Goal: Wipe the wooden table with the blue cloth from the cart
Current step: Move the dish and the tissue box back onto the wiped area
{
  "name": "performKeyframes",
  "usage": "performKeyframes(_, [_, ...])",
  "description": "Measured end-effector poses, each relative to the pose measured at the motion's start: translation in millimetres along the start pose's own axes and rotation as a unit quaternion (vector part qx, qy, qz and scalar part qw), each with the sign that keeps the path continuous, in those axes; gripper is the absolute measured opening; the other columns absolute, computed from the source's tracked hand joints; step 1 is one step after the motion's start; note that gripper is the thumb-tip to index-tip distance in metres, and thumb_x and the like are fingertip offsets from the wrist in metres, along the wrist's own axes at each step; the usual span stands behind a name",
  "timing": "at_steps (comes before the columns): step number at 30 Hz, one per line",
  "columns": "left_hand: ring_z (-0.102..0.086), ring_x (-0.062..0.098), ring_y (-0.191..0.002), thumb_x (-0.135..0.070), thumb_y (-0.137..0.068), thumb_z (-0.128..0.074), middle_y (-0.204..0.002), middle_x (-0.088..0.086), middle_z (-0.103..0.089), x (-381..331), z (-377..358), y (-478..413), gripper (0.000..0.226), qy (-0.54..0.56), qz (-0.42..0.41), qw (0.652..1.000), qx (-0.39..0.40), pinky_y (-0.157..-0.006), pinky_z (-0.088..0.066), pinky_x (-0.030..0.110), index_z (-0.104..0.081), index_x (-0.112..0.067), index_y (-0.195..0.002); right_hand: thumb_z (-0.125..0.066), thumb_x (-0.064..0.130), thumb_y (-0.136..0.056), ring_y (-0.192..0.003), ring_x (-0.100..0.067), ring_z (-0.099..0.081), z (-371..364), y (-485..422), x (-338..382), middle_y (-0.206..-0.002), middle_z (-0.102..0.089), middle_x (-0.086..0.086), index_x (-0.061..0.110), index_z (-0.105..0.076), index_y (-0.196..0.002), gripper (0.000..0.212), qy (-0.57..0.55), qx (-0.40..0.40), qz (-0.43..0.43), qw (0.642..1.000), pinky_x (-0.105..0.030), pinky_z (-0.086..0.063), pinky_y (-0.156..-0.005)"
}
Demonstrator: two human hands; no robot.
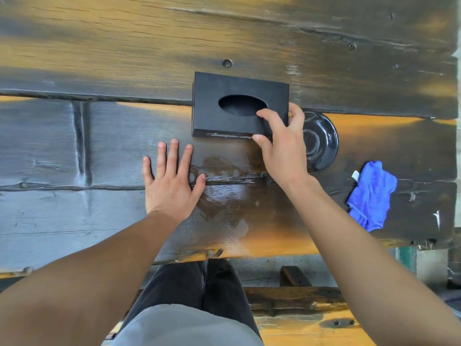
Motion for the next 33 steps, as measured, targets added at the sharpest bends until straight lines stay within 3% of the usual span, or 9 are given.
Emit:
performKeyframes(4, [0.000,0.023,-0.162,-0.068,-0.101,-0.019,-0.175,0.000,-0.008,1.5,-0.4,-0.3,0.081,-0.004,0.011,1.000,-0.002,-0.128,-0.007,0.059,-0.009,-0.019,-0.166,-0.074,0.022,-0.090,-0.141,-0.036,-0.039,-0.9,19.4,-7.0,-0.157,-0.023,-0.010,0.040,-0.050,-0.131,0.051,0.008,-0.007,-0.002,1.000,-0.045,-0.046,-0.108])
performKeyframes(16, [0.002,0.022,-0.162,-0.067,-0.101,-0.019,-0.175,-0.001,-0.006,0.5,0.1,0.0,0.082,-0.005,0.015,1.000,0.011,-0.128,-0.004,0.058,-0.009,-0.019,-0.167,-0.077,0.022,-0.088,-0.138,-0.036,-0.044,-11.0,37.0,-14.1,-0.154,-0.024,-0.003,0.040,-0.049,-0.130,0.053,0.039,-0.019,0.006,0.999,-0.044,-0.050,-0.104])
performKeyframes(27, [0.002,0.022,-0.162,-0.068,-0.101,-0.016,-0.175,-0.001,-0.006,1.7,-1.3,-0.3,0.082,-0.008,0.013,1.000,0.002,-0.128,-0.004,0.058,-0.007,-0.020,-0.166,-0.072,0.027,-0.092,-0.147,-0.031,-0.032,-19.2,39.7,-24.8,-0.160,-0.019,0.002,0.040,-0.046,-0.136,0.053,0.014,-0.004,-0.017,1.000,-0.044,-0.039,-0.113])
performKeyframes(33, [0.002,0.022,-0.162,-0.068,-0.101,-0.018,-0.175,-0.001,-0.007,1.5,-1.1,-0.5,0.082,-0.003,0.012,1.000,0.003,-0.128,-0.003,0.058,-0.008,-0.020,-0.166,-0.066,0.042,-0.094,-0.151,-0.031,-0.025,-16.9,44.8,-29.4,-0.167,-0.015,-0.005,0.049,-0.026,-0.152,0.071,0.044,0.010,-0.051,0.998,-0.049,-0.029,-0.118])
Point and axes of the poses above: each hand's wrist, its own y-axis away from the middle knuckle, its own z-axis out of the back of the hand, x = y × z, the point moved 7 cm from there along -y, towards the middle knuckle
